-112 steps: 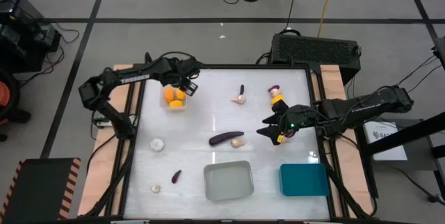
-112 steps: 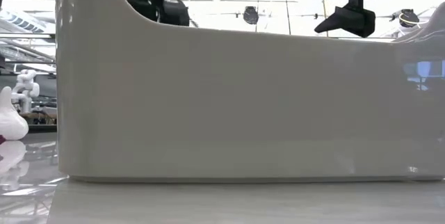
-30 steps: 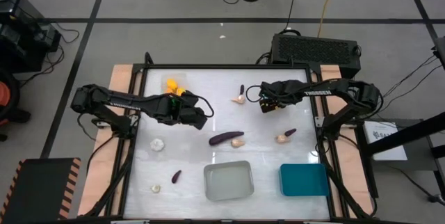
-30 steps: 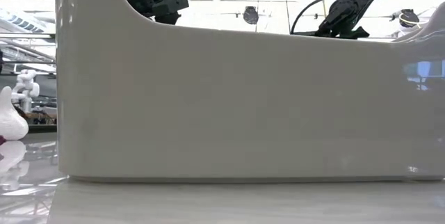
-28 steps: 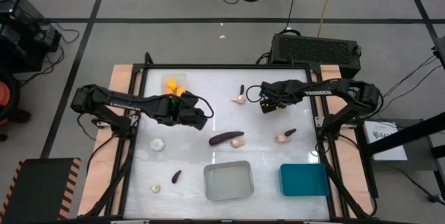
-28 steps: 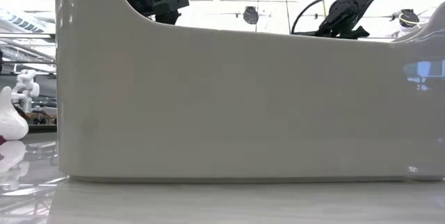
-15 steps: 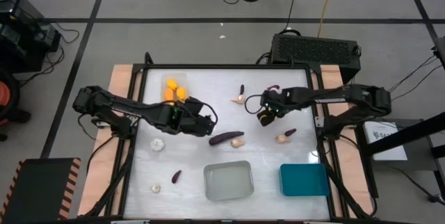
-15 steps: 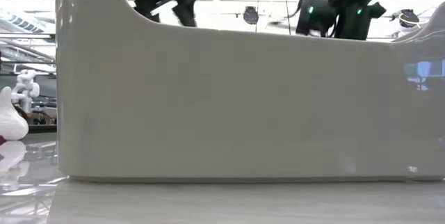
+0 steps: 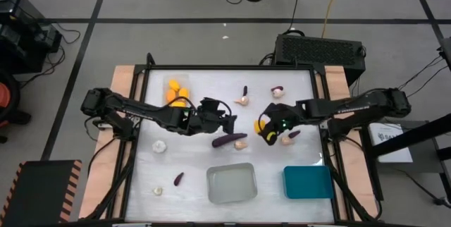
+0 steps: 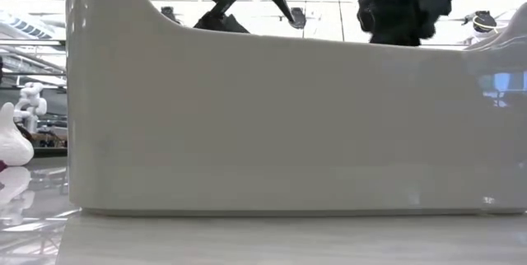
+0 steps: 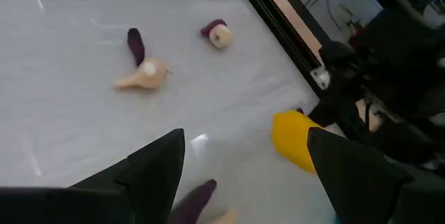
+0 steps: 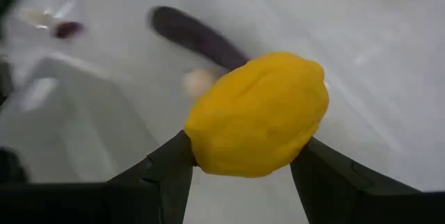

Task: Sort produce into baskets
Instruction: Put the lemon into the transparent bin

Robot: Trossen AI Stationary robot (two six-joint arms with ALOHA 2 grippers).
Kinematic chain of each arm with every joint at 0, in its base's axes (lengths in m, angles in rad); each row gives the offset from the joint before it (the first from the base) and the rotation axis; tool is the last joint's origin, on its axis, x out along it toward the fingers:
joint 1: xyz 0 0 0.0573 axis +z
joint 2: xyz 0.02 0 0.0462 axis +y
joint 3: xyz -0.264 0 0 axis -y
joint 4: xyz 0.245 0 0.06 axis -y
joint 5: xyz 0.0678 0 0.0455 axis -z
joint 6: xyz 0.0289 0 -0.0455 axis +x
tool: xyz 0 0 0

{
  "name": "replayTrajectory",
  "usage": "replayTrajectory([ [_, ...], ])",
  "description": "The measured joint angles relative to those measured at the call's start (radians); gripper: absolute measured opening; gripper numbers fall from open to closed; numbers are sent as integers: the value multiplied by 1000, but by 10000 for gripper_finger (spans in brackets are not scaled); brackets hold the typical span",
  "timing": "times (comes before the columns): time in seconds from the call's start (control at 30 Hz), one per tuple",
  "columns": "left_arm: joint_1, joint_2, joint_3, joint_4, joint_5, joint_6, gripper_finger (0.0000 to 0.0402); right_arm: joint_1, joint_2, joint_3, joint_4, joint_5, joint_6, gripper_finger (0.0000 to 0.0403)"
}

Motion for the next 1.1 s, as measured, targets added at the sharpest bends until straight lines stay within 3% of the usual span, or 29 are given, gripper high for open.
replayTrajectory([
  [0.13,7,4,-3,15,61,40,309,38,7,-1,106,5,20,208],
  [0.33,38,-57,-3,-68,281,200,309,69,89,3,445,84,80,208],
  [0.43,28,-117,-3,-228,336,277,309,61,185,18,630,87,82,208],
  [0.57,-20,-216,-2,-574,299,365,309,36,343,101,692,124,128,208],
  [0.77,-107,-337,-3,-1066,215,366,309,-22,612,358,691,126,139,208],
  [0.93,-171,-436,-3,-1152,213,301,309,-78,826,669,625,27,-46,208],
  [1.1,-238,-521,-3,-1161,209,211,309,-141,1006,1012,455,36,-203,212],
])
